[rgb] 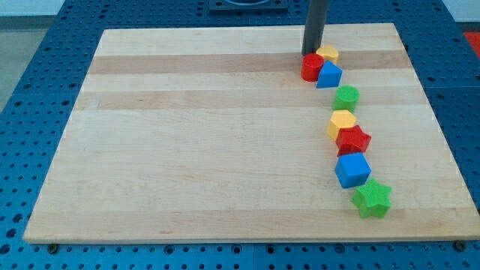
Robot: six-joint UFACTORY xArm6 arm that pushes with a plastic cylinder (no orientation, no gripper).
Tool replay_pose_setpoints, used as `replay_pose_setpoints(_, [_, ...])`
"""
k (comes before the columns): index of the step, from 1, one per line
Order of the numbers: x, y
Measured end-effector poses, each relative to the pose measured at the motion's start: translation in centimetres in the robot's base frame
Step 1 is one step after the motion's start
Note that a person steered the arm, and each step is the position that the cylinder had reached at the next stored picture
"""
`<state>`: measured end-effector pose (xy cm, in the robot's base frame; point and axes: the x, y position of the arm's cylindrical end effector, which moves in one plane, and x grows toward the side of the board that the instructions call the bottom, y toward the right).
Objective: Place the blue triangle at the top side of the yellow hexagon
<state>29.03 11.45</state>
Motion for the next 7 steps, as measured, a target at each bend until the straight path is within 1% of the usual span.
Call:
replay_pose_setpoints(1, [1.7, 0.0])
replay_pose_setpoints(2, [1.2, 0.0])
replay_pose_setpoints(3, [-2.2, 0.1])
replay_pose_setpoints(4, [-2.6, 2.0])
replay_pose_setpoints(5, [-2.6, 2.5])
replay_pose_setpoints(6, [-2.4, 2.5])
replay_pose_setpoints(7, [0.1, 2.5])
